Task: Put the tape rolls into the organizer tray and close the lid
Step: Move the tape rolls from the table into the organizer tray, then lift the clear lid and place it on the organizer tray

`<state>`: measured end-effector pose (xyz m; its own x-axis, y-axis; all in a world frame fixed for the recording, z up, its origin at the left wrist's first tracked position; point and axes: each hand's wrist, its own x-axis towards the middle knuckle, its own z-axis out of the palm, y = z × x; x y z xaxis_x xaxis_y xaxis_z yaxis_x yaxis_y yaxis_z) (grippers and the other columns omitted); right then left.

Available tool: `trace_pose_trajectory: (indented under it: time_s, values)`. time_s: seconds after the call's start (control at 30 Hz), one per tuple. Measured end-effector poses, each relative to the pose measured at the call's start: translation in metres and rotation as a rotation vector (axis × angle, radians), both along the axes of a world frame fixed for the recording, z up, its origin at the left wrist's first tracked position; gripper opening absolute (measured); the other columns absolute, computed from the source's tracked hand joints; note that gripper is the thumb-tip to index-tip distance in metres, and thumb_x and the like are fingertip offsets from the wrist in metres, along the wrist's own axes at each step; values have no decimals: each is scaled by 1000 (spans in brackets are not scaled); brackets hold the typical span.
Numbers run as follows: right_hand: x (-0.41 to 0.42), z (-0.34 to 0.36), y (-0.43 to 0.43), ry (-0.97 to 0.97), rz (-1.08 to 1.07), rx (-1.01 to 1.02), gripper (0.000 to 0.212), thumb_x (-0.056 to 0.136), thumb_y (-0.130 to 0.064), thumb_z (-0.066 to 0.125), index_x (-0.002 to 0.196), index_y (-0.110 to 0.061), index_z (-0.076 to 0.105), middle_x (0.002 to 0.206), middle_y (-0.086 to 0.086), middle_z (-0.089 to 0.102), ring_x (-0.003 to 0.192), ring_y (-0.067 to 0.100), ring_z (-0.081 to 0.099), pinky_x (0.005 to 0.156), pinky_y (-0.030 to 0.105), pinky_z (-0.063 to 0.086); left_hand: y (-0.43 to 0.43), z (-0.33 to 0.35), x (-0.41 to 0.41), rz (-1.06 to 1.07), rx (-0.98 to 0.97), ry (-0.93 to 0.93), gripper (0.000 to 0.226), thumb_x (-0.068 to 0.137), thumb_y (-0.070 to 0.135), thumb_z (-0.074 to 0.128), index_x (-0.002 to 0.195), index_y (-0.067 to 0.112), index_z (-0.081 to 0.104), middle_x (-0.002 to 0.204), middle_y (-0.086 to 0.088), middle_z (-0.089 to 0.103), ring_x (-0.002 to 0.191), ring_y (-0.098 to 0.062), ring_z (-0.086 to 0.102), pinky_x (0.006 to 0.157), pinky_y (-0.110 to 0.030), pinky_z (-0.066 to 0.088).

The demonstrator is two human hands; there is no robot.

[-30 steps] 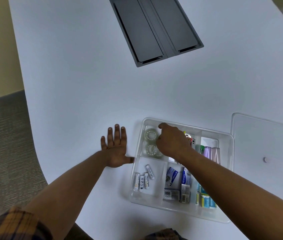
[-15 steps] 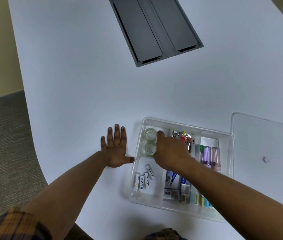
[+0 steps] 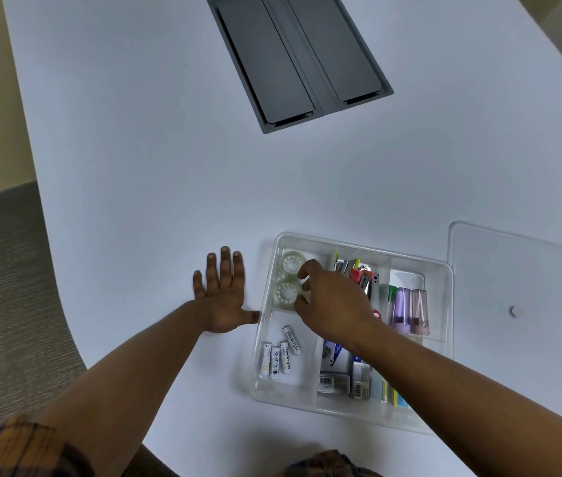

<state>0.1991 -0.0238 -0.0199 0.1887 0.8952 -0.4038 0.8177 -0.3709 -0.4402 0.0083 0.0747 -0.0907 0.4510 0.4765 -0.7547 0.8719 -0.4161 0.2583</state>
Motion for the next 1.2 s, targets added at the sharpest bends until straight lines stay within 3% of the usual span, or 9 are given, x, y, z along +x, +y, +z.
trace_pose_trajectory:
  time_s: [0.07, 0.17, 0.33, 0.53, 0.67, 0.9, 1.0, 1.1, 1.2]
  values:
    - [1, 2, -7, -85, 105, 173, 30, 84, -27, 59, 114, -19, 55, 100, 1, 68, 89, 25, 63, 63, 31, 48, -1, -2, -1, 5, 14, -14, 120, 75, 75, 50, 121, 25, -49, 131, -2, -57, 124, -27, -49, 107, -54, -22]
    - [4, 12, -18, -135, 279, 322, 26, 76, -13, 66, 102, -12, 65, 103, 5, 69, 94, 28, 61, 74, 38, 53, -3, -4, -2, 14, 46, -39, 119, 75, 75, 50, 122, 26, -48, 132, -1, -56, 125, -27, -49, 107, -53, -22]
    - [18, 32, -50, -117, 190, 336, 27, 75, -11, 72, 102, -12, 69, 123, 7, 65, 115, 28, 58, 96, 39, 46, -13, -5, -6, 71, 169, -108, 117, 76, 73, 50, 131, 25, -41, 145, -1, -46, 131, -23, -43, 113, -55, -16]
    - [59, 48, -119, -173, -91, 381, 27, 75, -6, 73, 100, -12, 69, 121, 8, 65, 116, 29, 58, 98, 38, 46, -29, 10, -15, 225, 452, -269, 84, 86, 63, 46, 151, 23, 12, 161, 1, 9, 147, -16, 5, 114, -55, -1]
    - [90, 34, -181, -225, -371, 296, 35, 79, -5, 70, 113, -11, 65, 129, 10, 61, 120, 31, 56, 99, 41, 44, -55, 46, -1, 434, 460, -643, 72, 90, 50, 53, 146, 12, 31, 150, -14, 38, 141, -26, 30, 115, -42, 23]
    - [112, -19, -243, -241, -419, -178, 98, 78, -53, 69, 150, -11, 18, 161, 7, 15, 147, 27, 12, 112, 40, 29, -116, 89, 47, 92, 469, -771, 75, 89, 62, 40, 149, 20, 21, 155, 1, 28, 144, -14, 17, 115, -35, 18]
    - [113, -31, -249, -272, -413, -198, 101, 73, -58, 71, 148, -12, 21, 158, 6, 22, 145, 29, 18, 105, 41, 39, -131, 91, 63, 43, 417, -759, 75, 91, 56, 45, 150, 22, 15, 156, 11, 16, 146, -10, 7, 116, -30, 9]
    - [114, -33, -248, -333, -448, -64, 72, 74, -49, 73, 130, -16, 43, 138, 7, 47, 127, 29, 44, 86, 41, 51, -142, 92, 76, 50, 386, -781, 75, 91, 54, 47, 150, 25, 13, 155, 14, 16, 144, -4, 2, 113, -25, 5]
    - [116, -27, -243, -472, -314, -102, 51, 82, -53, 60, 115, -16, 49, 113, 3, 57, 98, 22, 58, 64, 34, 52, -151, 93, 85, 33, 387, -770, 75, 90, 54, 49, 150, 24, 15, 158, 7, 19, 143, -2, 0, 113, -25, 5]
